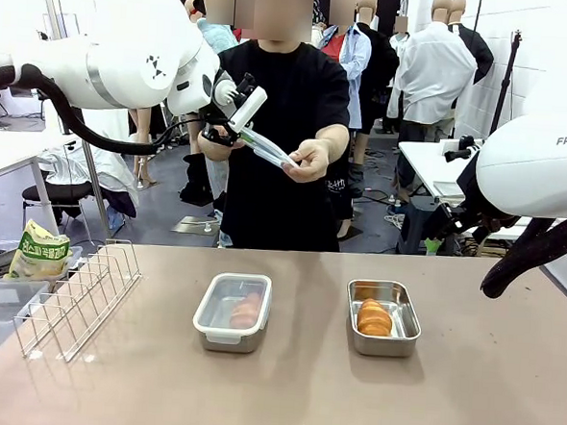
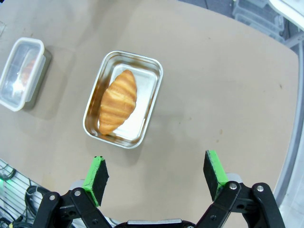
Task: Place the bread in airtight containers.
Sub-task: Release when the human grabs the Airtight Container lid.
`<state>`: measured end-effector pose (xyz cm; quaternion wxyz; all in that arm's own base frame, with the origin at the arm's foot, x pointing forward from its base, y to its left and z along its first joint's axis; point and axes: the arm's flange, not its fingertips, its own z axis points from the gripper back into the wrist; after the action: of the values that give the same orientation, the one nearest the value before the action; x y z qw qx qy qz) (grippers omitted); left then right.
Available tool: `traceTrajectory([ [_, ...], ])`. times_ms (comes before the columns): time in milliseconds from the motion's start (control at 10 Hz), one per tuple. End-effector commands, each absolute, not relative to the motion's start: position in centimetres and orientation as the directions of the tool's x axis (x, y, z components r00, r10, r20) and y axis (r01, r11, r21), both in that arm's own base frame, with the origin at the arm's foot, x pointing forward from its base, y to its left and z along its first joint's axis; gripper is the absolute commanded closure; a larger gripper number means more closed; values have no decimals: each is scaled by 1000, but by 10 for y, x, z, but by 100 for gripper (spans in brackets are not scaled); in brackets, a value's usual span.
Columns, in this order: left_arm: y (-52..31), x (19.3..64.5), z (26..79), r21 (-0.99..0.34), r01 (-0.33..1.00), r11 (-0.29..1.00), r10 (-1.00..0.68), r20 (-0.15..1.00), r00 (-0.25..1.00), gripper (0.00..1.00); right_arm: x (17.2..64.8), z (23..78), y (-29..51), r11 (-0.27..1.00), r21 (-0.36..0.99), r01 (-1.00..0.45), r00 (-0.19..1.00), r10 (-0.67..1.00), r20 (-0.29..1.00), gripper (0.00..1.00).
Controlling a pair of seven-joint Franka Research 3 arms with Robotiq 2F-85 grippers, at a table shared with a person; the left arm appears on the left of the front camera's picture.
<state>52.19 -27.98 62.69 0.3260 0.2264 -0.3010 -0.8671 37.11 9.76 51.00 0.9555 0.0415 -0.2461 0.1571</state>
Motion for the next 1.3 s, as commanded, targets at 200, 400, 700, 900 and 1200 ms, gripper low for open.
traceTrajectory([
  [200,-279,521,630,666,423,-615,-695,-203,-690,100,371,510,97,947,3,-321,830,280,481,0],
  [400,-280,522,627,670,429,-606,-701,-197,-685,100,371,510,97,947,3,-321,830,280,481,0],
  [700,-280,519,627,662,401,-634,-679,-227,-698,61,371,510,97,947,3,-321,830,280,481,0],
  [900,-279,519,627,665,399,-631,-681,-229,-695,21,371,510,97,947,3,-321,830,280,481,0],
  [1200,-278,519,628,663,400,-633,-680,-230,-696,0,371,510,97,947,3,-321,830,280,481,0],
])
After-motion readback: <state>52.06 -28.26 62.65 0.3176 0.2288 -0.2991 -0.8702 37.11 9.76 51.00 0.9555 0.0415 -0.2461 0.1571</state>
